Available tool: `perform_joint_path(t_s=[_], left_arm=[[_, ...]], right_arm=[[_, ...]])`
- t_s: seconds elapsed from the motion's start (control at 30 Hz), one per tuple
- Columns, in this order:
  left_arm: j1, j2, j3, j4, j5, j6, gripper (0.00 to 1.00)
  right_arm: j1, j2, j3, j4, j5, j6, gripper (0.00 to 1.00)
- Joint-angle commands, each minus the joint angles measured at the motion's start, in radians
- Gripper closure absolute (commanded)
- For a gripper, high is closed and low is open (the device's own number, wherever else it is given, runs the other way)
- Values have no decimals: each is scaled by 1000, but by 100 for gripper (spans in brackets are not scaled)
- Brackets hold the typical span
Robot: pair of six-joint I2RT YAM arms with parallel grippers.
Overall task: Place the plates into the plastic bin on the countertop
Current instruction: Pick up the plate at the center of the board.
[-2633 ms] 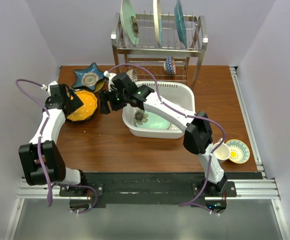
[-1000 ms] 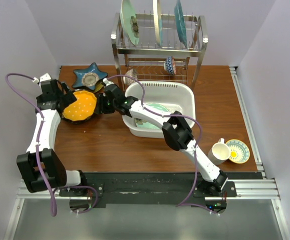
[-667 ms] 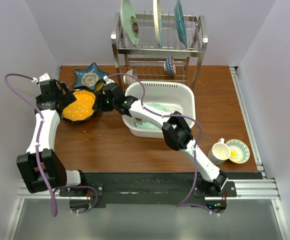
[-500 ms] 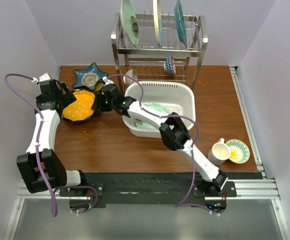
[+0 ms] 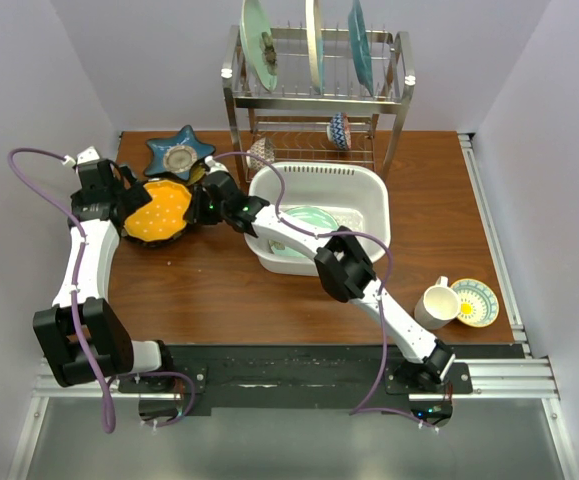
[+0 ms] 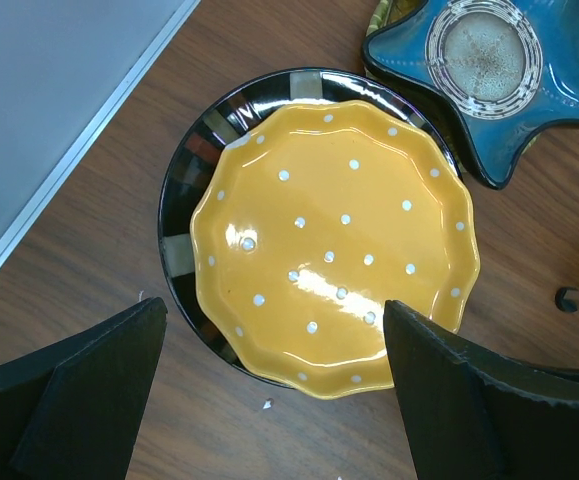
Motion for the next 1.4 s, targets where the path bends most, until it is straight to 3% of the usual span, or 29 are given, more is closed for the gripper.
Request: perform_joint_path(t_s=[0.0, 0.33, 1.03, 1.17, 1.23, 1.27, 1.3, 1.37], left_arm=[[11, -29, -5, 36, 12, 13, 6], [11, -26, -10, 36, 12, 13, 7], [12, -17, -10, 34, 20, 13, 7], [14, -15, -10, 36, 23, 13, 7], [14, -12, -10, 37, 24, 13, 7], [14, -12, -10, 37, 24, 13, 7], [15, -13, -10, 36, 23, 13, 7], [14, -12, -10, 36, 24, 13, 7]], right_arm=[[4, -19, 20, -26, 38, -21, 75], [4, -75, -7, -38, 41, -56, 89], [-16, -229, -175, -20, 33, -88, 93], [-25, -241, -198, -12, 12, -84, 89], [-31, -240, -199, -4, -16, -78, 81], [-33, -237, -199, -1, -27, -76, 77], [-33, -233, -199, -1, -33, -76, 65], [-34, -232, -199, 2, -35, -74, 55]])
